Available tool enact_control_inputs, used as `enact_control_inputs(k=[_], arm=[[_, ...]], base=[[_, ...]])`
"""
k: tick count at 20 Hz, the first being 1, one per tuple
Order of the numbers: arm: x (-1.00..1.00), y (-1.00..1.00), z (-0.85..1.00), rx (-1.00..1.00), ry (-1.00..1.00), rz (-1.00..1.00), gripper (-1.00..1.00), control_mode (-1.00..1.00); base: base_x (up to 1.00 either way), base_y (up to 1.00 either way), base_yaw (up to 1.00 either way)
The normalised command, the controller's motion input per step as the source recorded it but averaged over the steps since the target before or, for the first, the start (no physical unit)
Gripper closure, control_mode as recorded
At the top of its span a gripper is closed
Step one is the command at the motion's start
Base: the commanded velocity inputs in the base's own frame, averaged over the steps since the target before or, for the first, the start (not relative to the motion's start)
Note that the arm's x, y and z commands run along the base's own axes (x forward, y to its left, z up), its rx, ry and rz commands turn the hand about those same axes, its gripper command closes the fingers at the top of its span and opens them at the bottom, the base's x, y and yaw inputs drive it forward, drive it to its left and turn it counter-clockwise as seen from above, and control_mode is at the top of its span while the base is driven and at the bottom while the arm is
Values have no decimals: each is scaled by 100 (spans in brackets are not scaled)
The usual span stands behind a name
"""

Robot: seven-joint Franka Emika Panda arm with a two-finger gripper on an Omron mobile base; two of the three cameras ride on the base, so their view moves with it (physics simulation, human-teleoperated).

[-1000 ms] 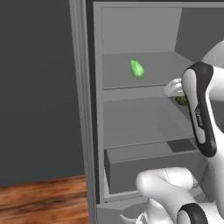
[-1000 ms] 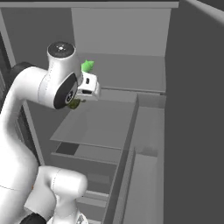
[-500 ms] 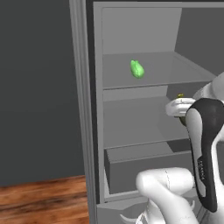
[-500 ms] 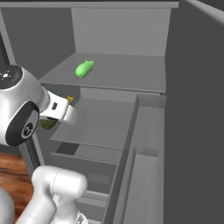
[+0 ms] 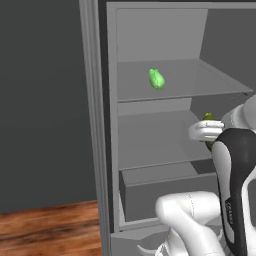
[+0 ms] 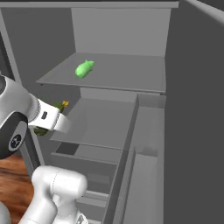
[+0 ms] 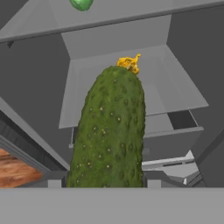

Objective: Gather the corn and cucumber from the fridge and place them on a tray on the dining counter. Then gather the steak and fish from the fridge and place them on the other tray.

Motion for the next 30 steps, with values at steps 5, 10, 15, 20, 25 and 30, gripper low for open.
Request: enact_control_inputs(k=[5,10,15,20,25,30], arm=[[-2,7,-3,0,0,0,100,100],[0,0,0,0,0,0,100,100],[0,0,0,0,0,0,100,100],[0,0,0,0,0,0,100,100],[0,0,0,0,0,0,100,100],[0,0,0,0,0,0,100,100]], base=[[-15,60,0],[-10,90,0],[-37,89,-10],[-35,82,-24],[-51,70,-30],[-71,57,-31]])
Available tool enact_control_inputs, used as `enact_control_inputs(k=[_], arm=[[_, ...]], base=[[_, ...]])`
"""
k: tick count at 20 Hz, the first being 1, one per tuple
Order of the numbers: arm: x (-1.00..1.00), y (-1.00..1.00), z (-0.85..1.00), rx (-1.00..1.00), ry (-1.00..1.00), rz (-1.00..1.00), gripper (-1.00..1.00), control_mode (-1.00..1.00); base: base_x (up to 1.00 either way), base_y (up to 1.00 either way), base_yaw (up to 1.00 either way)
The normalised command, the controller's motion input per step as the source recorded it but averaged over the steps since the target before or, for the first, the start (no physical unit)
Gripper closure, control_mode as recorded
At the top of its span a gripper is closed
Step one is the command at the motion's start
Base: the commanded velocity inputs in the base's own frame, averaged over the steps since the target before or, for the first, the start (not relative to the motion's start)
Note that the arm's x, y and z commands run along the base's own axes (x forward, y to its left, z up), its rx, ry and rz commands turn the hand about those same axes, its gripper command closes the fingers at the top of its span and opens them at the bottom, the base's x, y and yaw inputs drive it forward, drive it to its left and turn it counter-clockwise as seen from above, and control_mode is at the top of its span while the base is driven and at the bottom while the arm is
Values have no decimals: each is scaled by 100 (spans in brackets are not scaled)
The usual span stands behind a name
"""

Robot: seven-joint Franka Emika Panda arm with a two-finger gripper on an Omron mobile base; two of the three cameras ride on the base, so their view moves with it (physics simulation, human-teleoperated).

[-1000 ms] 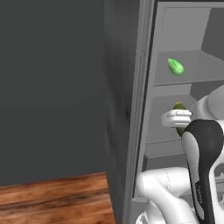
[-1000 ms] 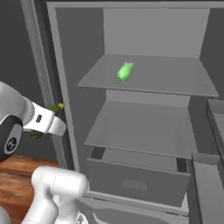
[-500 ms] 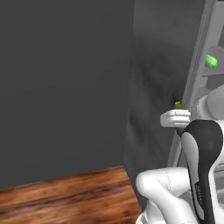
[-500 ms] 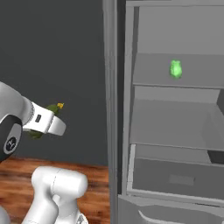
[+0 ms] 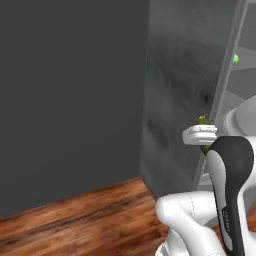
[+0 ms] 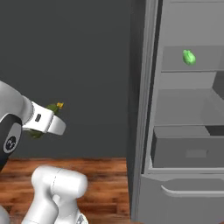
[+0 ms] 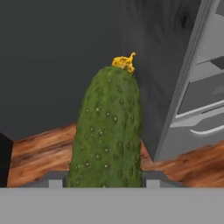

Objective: Gather the corn and cucumber from the fridge and place them on a tray on the dining counter. Then gather the steak and fish from the fridge and place them on the other tray.

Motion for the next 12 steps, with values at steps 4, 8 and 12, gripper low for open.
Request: enact_control_inputs(k=[4,8,12], arm=[[0,0,0,0,0,0,100,100],[0,0,0,0,0,0,100,100],[0,0,0,0,0,0,100,100]], base=[[-76,44,-22],[-85,32,-12],[-93,17,-6]])
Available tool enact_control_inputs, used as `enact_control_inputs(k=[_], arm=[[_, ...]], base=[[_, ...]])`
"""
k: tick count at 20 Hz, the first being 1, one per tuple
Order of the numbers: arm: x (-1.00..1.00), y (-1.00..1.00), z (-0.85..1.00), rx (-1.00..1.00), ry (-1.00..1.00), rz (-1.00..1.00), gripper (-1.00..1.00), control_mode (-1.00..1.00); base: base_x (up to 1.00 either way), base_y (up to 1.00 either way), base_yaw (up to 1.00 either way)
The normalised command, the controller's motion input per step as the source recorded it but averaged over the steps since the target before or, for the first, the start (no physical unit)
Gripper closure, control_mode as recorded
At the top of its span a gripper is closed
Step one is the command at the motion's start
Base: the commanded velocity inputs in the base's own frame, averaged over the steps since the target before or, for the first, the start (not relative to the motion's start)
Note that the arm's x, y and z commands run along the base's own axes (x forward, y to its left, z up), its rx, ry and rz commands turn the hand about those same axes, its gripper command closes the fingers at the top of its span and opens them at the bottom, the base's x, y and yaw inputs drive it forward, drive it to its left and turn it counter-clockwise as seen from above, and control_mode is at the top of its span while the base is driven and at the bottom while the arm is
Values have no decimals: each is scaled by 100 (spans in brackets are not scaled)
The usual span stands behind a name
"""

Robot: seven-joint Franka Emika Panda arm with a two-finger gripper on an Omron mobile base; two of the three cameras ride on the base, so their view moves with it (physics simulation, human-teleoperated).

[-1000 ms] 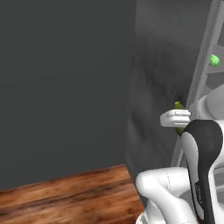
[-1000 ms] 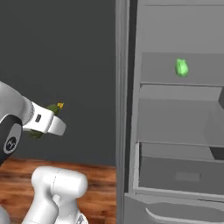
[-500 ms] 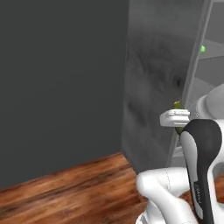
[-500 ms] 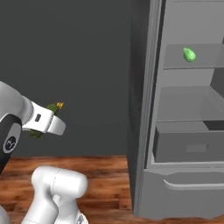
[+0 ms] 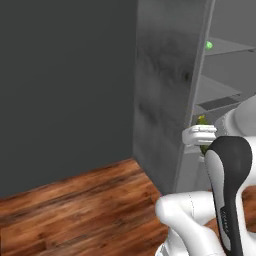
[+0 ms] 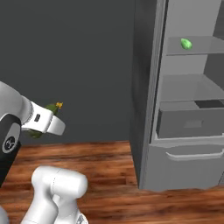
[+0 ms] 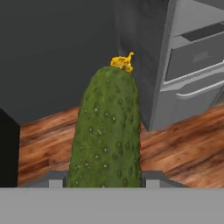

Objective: Gather the corn and cucumber from the fridge and place them on a tray on the dining counter. Then gather the steak and fish from the fridge and place them on the other tray.

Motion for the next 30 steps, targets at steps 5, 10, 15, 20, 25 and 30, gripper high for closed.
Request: enact_control_inputs(k=[5,10,15,20,25,30], arm=[[0,0,0,0,0,0,100,100],[0,0,0,0,0,0,100,100],[0,0,0,0,0,0,100,100],[0,0,0,0,0,0,100,100],[0,0,0,0,0,0,100,100],[0,0,0,0,0,0,100,100]], base=[[-90,25,-17],[-80,23,-26],[-84,6,-28],[-84,0,-28],[-74,0,-31],[-34,7,-40]])
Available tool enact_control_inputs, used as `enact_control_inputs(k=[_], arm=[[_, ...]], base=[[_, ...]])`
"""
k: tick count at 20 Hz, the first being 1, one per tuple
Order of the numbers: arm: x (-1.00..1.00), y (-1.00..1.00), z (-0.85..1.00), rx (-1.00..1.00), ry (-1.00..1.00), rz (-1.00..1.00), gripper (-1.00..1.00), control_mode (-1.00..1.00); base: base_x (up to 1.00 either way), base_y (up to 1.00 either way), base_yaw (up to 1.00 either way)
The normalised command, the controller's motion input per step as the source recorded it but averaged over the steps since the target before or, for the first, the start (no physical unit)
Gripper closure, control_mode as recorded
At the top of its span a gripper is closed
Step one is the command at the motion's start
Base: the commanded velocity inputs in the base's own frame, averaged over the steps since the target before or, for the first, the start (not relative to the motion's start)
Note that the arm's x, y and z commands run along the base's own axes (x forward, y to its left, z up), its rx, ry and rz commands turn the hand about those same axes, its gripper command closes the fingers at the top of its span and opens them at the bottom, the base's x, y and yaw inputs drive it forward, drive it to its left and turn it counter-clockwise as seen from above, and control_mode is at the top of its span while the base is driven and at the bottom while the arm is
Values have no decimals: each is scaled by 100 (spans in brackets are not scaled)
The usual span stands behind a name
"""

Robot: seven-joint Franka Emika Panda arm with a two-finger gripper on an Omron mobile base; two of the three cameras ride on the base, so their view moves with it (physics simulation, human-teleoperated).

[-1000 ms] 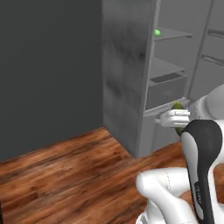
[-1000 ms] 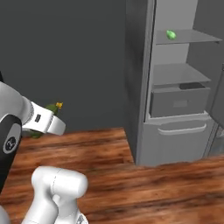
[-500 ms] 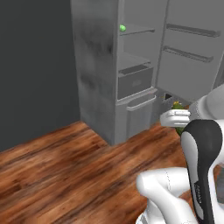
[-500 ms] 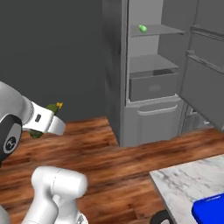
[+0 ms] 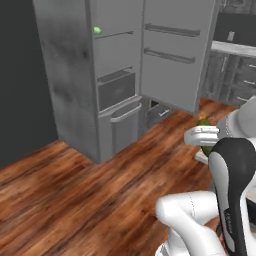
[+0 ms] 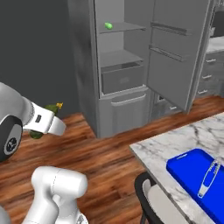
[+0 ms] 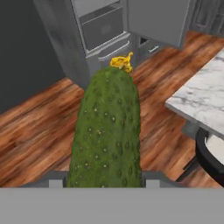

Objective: Gather the corn and cucumber from the fridge and place them on a tray on the dining counter. Then gather the steak and fish from the fridge and place them on the other tray.

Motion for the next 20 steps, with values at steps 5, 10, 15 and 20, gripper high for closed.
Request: enact_control_inputs(k=[5,10,15,20], arm=[[0,0,0,0,0,0,100,100],[0,0,0,0,0,0,100,100],[0,0,0,0,0,0,100,100],[0,0,0,0,0,0,100,100]], base=[[-20,0,-41],[-8,0,-41],[0,-1,-37],[0,-23,-31]])
